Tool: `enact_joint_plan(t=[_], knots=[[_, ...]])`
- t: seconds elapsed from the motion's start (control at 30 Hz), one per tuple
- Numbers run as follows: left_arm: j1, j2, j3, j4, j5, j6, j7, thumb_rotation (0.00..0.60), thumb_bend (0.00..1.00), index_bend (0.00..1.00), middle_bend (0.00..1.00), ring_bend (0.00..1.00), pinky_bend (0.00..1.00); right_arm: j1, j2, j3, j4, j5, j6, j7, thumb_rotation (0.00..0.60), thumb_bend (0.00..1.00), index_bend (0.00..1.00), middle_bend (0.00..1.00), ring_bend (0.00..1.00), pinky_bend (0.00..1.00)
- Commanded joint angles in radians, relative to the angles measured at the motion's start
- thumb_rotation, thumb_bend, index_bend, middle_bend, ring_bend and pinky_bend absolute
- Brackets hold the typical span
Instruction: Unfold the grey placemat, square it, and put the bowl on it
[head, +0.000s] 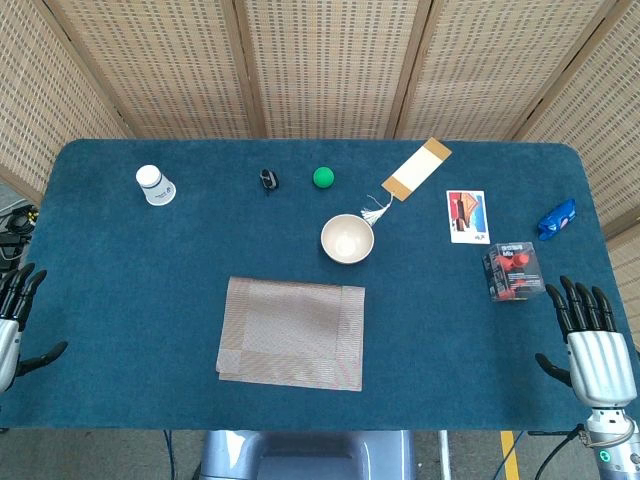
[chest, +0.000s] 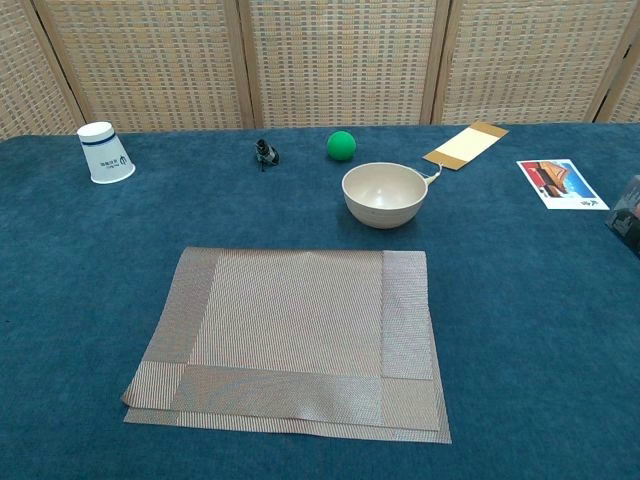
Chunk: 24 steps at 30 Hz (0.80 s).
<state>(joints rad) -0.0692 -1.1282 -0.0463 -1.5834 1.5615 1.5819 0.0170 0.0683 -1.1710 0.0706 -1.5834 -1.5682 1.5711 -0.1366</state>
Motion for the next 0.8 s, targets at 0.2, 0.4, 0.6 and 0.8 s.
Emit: enact_joint_plan(t=[0.2, 0.4, 0.6, 0.8], knots=[[0.005, -0.001, -0.003, 0.005, -0.010, 0.003, -0.003, 0.600, 0.00, 0.00, 0.00, 0.00, 0.00, 0.013, -0.007, -0.003, 0.003, -0.004, -0.025, 0.003, 0.600, 0.00, 0.00, 0.00, 0.00, 0.00], [0.005, -0.012, -0.008, 0.012, -0.016, 0.005, 0.024, 0.600, 0.00, 0.00, 0.00, 0.00, 0.00, 0.099, -0.030, 0.032, 0.043, 0.020, -0.141, 0.036, 0.600, 0.00, 0.00, 0.00, 0.00, 0.00], [-0.005, -0.024, -0.017, 0.021, -0.051, -0.028, 0.031, 0.600, 0.00, 0.00, 0.00, 0.00, 0.00, 0.264, -0.052, 0.099, 0.089, 0.053, -0.342, 0.046, 0.600, 0.00, 0.03, 0.00, 0.00, 0.00], [-0.021, -0.035, -0.030, 0.038, -0.091, -0.069, 0.044, 0.600, 0.00, 0.00, 0.00, 0.00, 0.00, 0.411, -0.090, 0.153, 0.125, 0.074, -0.498, 0.081, 0.600, 0.00, 0.08, 0.00, 0.00, 0.00]])
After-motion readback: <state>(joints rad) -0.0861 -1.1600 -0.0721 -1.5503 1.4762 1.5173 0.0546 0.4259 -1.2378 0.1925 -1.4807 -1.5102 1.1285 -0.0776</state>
